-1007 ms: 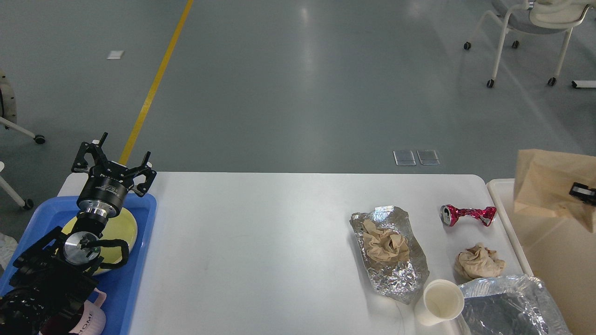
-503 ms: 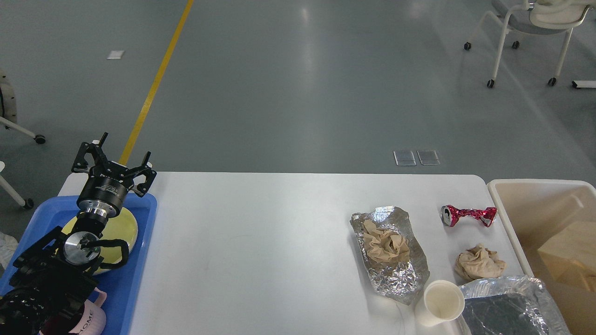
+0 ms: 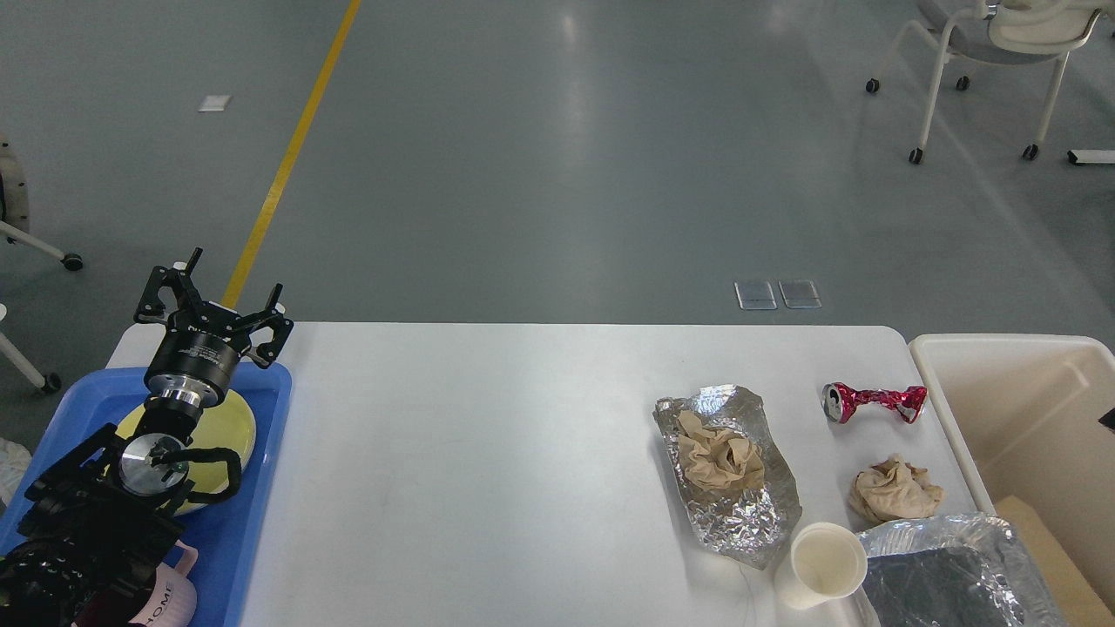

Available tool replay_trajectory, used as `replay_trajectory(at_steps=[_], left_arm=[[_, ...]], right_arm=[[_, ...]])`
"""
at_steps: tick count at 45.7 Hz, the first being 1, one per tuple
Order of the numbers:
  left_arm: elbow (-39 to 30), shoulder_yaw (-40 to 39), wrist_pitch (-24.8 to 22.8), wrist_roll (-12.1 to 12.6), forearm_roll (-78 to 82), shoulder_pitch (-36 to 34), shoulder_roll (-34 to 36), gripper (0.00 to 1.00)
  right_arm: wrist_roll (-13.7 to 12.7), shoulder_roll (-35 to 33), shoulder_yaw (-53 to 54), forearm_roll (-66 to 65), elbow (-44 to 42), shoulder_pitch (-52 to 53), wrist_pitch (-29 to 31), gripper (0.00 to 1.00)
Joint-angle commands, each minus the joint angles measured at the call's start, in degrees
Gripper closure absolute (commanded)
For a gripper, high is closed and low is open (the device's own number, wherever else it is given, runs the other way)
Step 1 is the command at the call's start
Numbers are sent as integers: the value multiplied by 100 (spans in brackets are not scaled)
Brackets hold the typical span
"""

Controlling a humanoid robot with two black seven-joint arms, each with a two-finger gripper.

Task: Tidy desktop
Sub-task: 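Move the right gripper back over the foil-wrapped food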

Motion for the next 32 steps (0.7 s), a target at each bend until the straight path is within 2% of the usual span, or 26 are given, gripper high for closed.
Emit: replay_trajectory(at_steps=[1, 13, 27, 32], left_arm=[[0, 0, -1, 0, 1, 0, 0, 2], [0, 0, -1, 0, 1, 0, 0, 2], [0, 9, -1, 0, 1, 0, 0, 2], [0, 9, -1, 0, 1, 0, 9, 2]], right_arm=[[17, 214, -10, -307, 9, 448, 145, 0], [9, 1251, -28, -949, 70, 1617, 575, 0], [-44, 2744, -387, -1222, 79, 3040, 1954, 0], [-44, 2912, -432, -1240, 359, 3673, 2683, 0]])
